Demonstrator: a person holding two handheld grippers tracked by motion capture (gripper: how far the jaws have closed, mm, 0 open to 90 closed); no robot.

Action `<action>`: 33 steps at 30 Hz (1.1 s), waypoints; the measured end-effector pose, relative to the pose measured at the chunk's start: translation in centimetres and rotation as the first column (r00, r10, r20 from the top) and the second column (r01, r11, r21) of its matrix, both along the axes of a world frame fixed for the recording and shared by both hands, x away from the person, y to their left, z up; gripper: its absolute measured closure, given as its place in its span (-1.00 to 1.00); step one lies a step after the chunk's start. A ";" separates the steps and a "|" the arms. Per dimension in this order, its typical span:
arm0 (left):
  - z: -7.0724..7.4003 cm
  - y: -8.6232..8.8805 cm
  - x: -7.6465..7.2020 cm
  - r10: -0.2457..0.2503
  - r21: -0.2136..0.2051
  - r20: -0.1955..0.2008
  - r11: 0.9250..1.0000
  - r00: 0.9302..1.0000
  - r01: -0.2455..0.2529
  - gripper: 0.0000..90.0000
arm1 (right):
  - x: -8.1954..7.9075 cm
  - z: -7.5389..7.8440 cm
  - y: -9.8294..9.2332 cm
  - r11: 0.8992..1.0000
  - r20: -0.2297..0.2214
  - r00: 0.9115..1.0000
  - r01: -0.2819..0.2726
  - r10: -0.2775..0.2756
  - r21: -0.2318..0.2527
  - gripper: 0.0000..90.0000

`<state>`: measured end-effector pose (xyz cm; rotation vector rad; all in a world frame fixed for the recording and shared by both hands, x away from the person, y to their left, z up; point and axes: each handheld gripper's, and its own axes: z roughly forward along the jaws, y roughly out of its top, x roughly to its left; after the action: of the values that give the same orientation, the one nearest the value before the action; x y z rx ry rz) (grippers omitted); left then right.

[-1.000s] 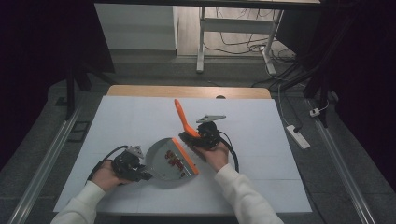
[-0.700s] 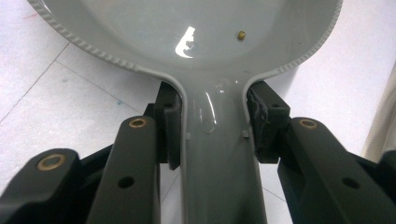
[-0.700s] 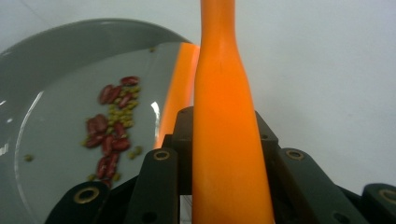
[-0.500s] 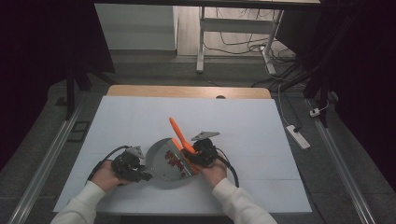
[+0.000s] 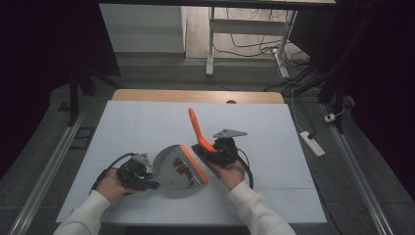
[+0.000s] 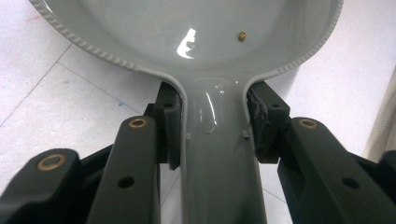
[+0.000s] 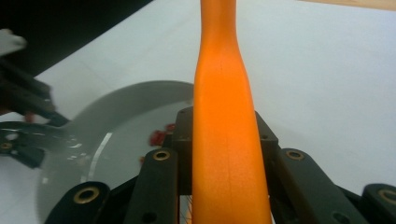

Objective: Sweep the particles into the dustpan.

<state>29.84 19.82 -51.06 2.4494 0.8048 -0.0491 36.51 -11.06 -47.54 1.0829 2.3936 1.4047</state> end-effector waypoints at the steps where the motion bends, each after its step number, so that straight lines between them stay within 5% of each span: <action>1: 0.0 0.0 0.0 -0.001 -0.002 -0.001 1.000 1.000 0.001 0.36 | 0.1 0.0 -0.4 1.000 -0.007 1.000 0.012 -0.012 0.002 0.57; 6: 0.0 0.0 -0.1 0.000 -0.004 0.004 1.000 1.000 0.000 0.37 | 0.5 -0.1 -1.6 1.000 -0.011 1.000 0.028 -0.028 0.001 0.57; 10: -0.1 0.0 -0.1 0.004 -0.006 0.001 1.000 1.000 -0.004 0.37 | 0.6 -0.6 -1.6 0.994 0.016 0.998 0.056 -0.055 -0.095 0.57; 16: -0.1 0.0 -0.2 0.006 -0.006 0.000 1.000 1.000 -0.006 0.36 | 0.3 -2.9 -1.3 0.977 -0.036 0.996 0.068 -0.076 -0.202 0.57; 19: -0.1 0.0 -0.1 0.008 -0.005 0.000 1.000 1.000 -0.008 0.36 | -0.8 -3.0 -0.4 0.984 -0.062 0.997 0.026 -0.037 -0.177 0.57; 21: -0.2 0.0 -0.1 0.008 -0.005 -0.003 1.000 1.000 -0.008 0.37 | -1.4 -3.3 0.5 0.995 -0.118 0.993 -0.019 0.007 -0.102 0.57; 25: -0.1 0.0 -0.1 0.010 -0.004 0.001 1.000 1.000 -0.010 0.37 | -2.1 -2.0 1.8 0.997 -0.108 0.991 -0.081 0.082 0.008 0.57; 29: -0.1 0.0 -0.1 0.007 -0.007 -0.004 1.000 1.000 -0.007 0.37 | -2.1 -0.6 1.2 0.998 -0.035 0.998 -0.058 0.059 0.014 0.57; 33: -0.1 0.0 -0.1 0.010 -0.006 0.000 1.000 1.000 -0.010 0.36 | -1.0 -0.5 -0.6 1.000 -0.042 0.999 -0.003 0.003 0.010 0.57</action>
<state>29.70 19.81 -51.18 2.4391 0.8161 -0.0482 35.52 -11.70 -48.04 1.1228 2.4208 1.4098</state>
